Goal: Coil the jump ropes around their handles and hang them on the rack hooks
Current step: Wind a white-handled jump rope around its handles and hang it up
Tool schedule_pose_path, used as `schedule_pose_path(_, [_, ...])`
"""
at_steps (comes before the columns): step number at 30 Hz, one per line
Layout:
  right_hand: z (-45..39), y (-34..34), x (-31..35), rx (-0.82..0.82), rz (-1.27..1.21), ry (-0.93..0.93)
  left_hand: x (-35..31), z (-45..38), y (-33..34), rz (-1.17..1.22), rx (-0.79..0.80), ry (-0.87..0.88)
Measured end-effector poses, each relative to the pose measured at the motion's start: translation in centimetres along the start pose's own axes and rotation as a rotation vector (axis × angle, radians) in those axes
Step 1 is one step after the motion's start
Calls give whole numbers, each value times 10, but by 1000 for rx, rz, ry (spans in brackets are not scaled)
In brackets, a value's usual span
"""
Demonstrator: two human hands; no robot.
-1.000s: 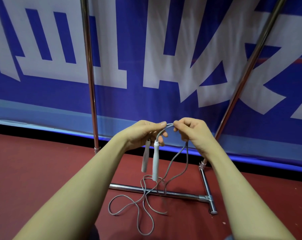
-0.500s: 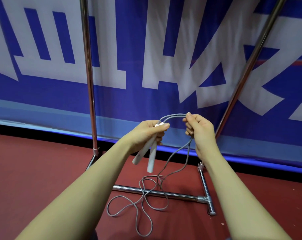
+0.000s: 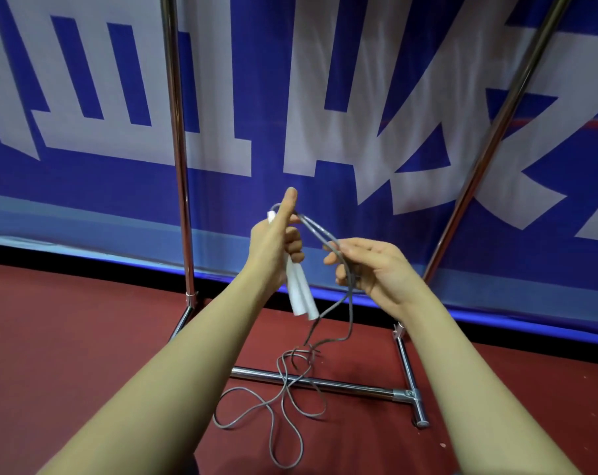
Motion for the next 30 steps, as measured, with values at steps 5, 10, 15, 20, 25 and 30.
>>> schedule_pose_path(5, [6,17,-7,208,-7,108,-6,-4,-10,11,-82,44])
schedule_pose_path(10, [5,11,-13,217,-11,148,-14,-6,-15,-2,-261,135])
schedule_pose_path(15, [-1,-8,-14,35,113,125,-16,-6,-25,265,-322,133])
schedule_pose_path(20, [-9,-16,-18,-225,419,50,-20,-11,-17,545,-255,110])
schedule_pose_path(25, [-12,-16,-17,-295,441,-73,-9,-16,-10,693,-189,63])
schedule_pose_path(30, [-11,-11,-12,-310,368,-194,-7,-24,-8,831,-61,40])
Point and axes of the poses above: each hand's wrist, its own z-axis away from the middle knuckle, its own y-axis out of the palm, x = y × z, the point moved 6 cm from there along -z, towards the middle knuckle, and after that the axes turned 7 degrees about -y, right-handed, at the moved point
